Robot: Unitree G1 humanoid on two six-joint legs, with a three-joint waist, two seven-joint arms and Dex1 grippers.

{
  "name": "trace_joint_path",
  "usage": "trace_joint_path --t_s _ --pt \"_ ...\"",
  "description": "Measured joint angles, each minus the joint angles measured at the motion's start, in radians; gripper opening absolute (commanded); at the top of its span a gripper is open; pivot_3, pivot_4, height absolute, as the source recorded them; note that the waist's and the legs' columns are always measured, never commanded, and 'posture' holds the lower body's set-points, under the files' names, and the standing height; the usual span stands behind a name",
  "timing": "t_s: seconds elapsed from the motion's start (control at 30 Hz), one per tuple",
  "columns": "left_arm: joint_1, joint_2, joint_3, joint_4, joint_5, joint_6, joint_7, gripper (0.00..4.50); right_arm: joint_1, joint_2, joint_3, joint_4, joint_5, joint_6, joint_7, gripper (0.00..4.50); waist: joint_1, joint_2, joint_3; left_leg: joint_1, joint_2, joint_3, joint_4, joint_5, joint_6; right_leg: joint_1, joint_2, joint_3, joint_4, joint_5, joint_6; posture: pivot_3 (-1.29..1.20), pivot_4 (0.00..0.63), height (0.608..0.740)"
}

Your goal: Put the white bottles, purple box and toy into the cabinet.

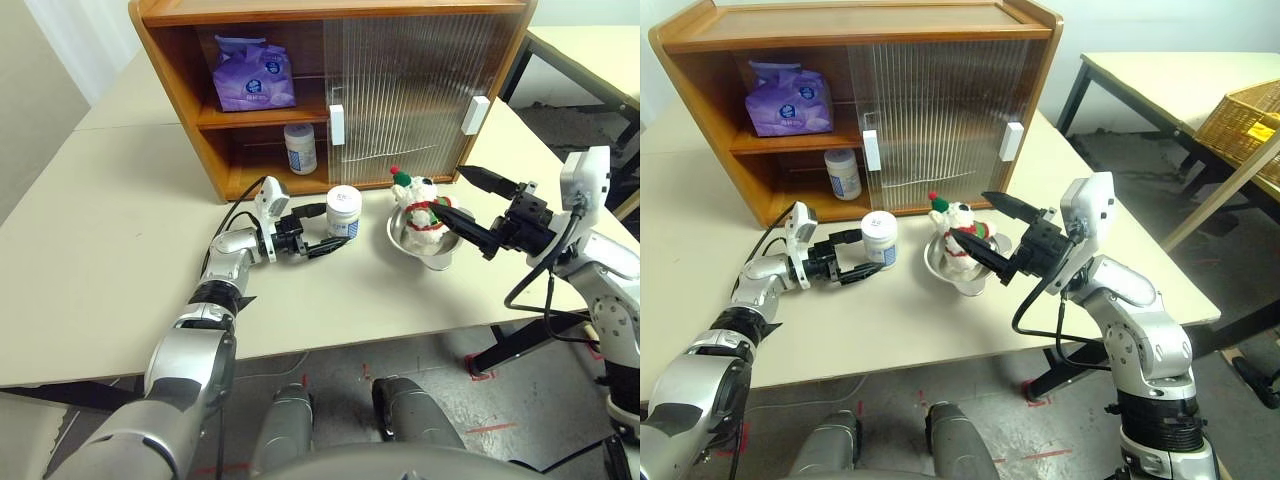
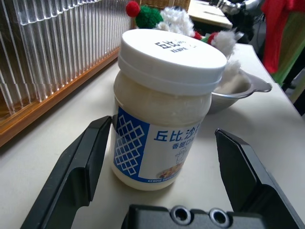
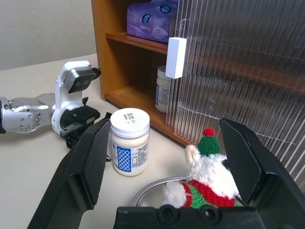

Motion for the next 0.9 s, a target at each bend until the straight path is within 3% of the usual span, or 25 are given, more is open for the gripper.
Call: trace_joint_path --t_s 0.37,0.57,0.9 --pt "-0.025 -0.011 -0.003 0.048 0.032 -0.044 0.104 4.48 0.014 -0.001 -0.003 -0.005 0.001 0.002 -0.008 4.5 -0.006 0.0 0.0 0.0 0.0 0.0 0.0 0.0 0.0 0.0 0.0 0.0 0.0 0.0 0.0 -0.14 0.066 0.74" --pt "-0.028 -0.018 -0.003 0.064 0.035 -0.051 0.123 3.07 0.016 -0.001 -0.005 -0.005 0.001 0.001 -0.006 4.5 -0.007 0.0 0.0 0.001 0.0 0.0 0.0 0.0 0.0 0.001 0.001 0.0 0.0 0.0 0.0 -0.14 0.066 0.74" --pt "-0.029 -0.018 0.0 0.073 0.034 -0.05 0.145 3.07 0.018 -0.001 -0.005 -0.005 0.001 0.001 -0.006 4.5 -0.01 0.0 0.0 0.003 0.0 0.0 0.0 0.0 0.0 0.003 0.001 0.0 0.0 0.0 0.0 -0.14 0.064 0.74"
